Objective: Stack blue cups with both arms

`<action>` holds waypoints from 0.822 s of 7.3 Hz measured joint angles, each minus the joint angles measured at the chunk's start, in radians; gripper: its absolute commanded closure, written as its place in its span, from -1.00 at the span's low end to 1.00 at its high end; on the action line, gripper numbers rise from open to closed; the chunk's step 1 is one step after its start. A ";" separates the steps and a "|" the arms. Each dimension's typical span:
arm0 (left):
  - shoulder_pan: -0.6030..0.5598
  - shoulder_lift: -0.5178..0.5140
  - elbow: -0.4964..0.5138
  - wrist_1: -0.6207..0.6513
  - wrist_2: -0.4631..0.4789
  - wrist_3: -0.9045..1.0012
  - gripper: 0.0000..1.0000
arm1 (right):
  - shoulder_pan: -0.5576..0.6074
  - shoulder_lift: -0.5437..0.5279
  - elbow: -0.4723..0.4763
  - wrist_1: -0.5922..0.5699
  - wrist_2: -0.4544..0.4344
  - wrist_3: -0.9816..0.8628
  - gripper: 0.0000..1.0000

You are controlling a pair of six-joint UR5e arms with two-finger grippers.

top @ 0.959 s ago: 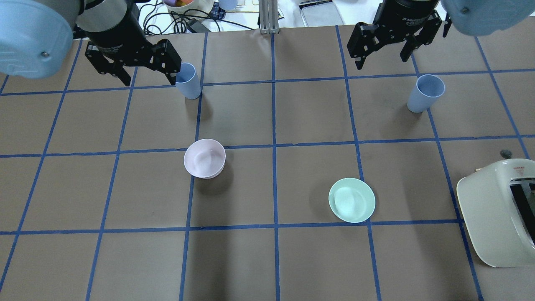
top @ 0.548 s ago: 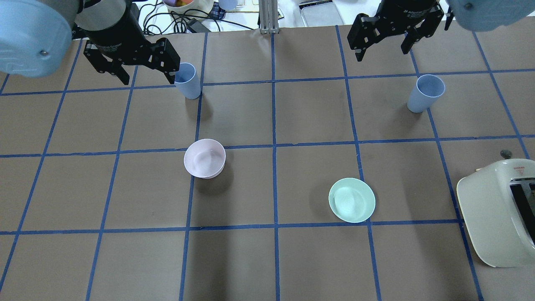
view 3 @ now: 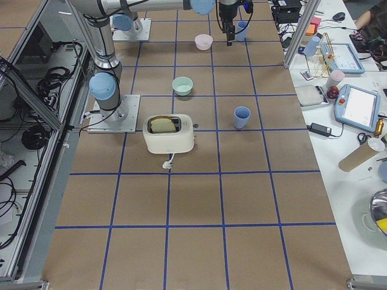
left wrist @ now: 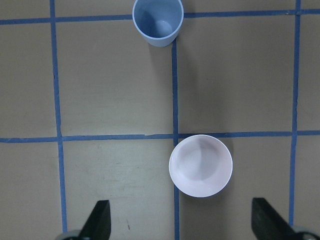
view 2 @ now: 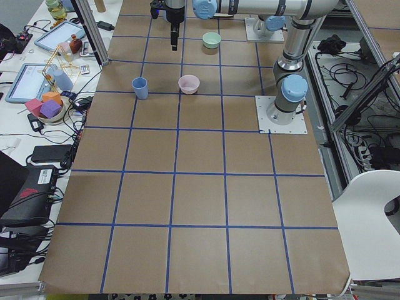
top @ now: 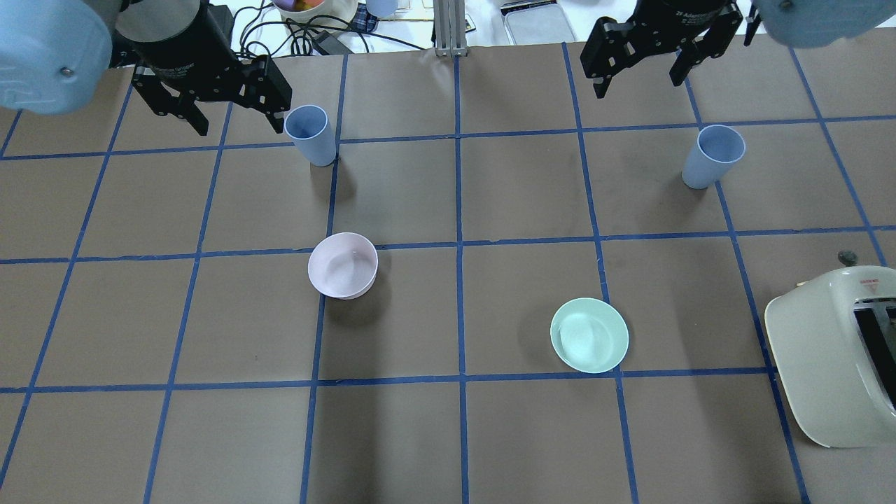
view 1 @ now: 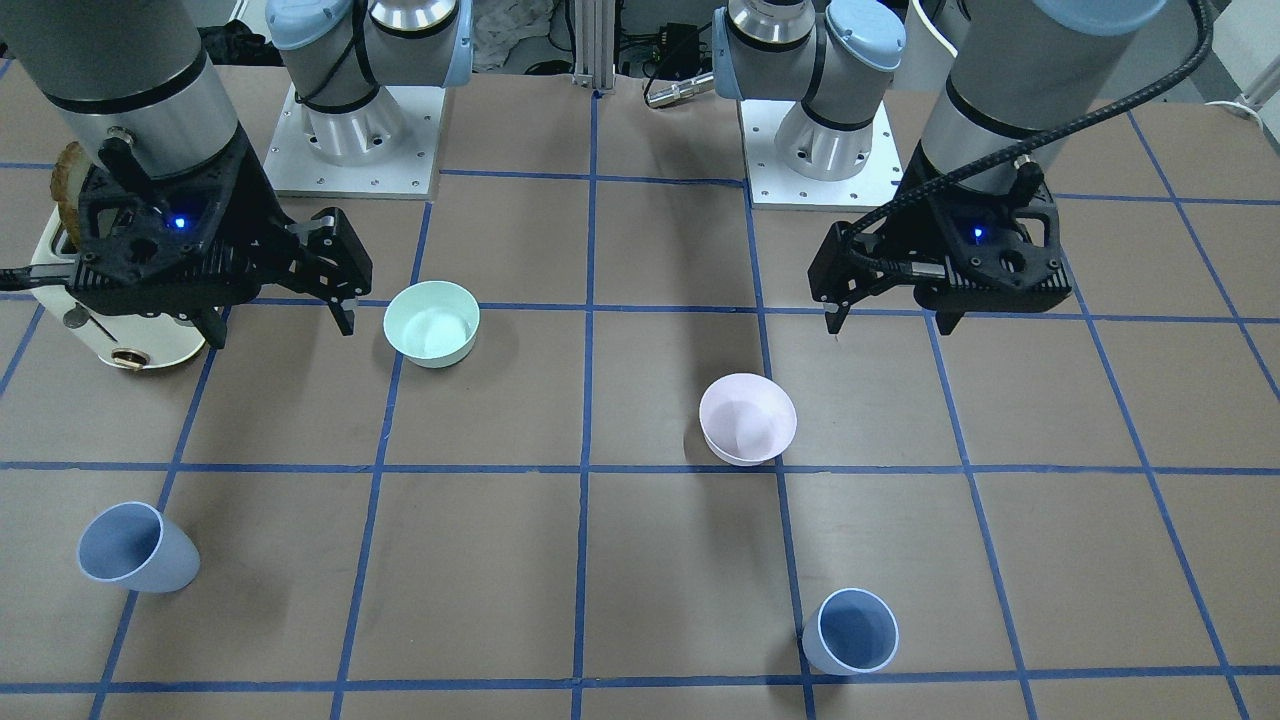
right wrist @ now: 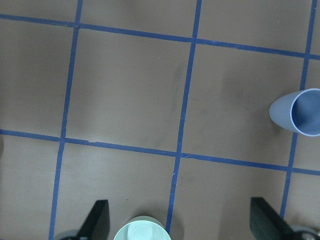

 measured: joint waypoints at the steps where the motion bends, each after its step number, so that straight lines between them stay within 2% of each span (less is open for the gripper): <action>1: 0.001 -0.053 0.035 0.013 -0.002 0.001 -1.00 | -0.002 0.002 -0.001 -0.003 0.000 0.004 -1.00; 4: 0.002 -0.313 0.203 0.127 -0.002 0.006 -1.00 | -0.046 0.042 -0.022 -0.014 -0.002 -0.015 -1.00; 6: 0.001 -0.465 0.314 0.189 -0.002 0.033 -1.00 | -0.117 0.139 -0.041 -0.088 -0.016 -0.056 -1.00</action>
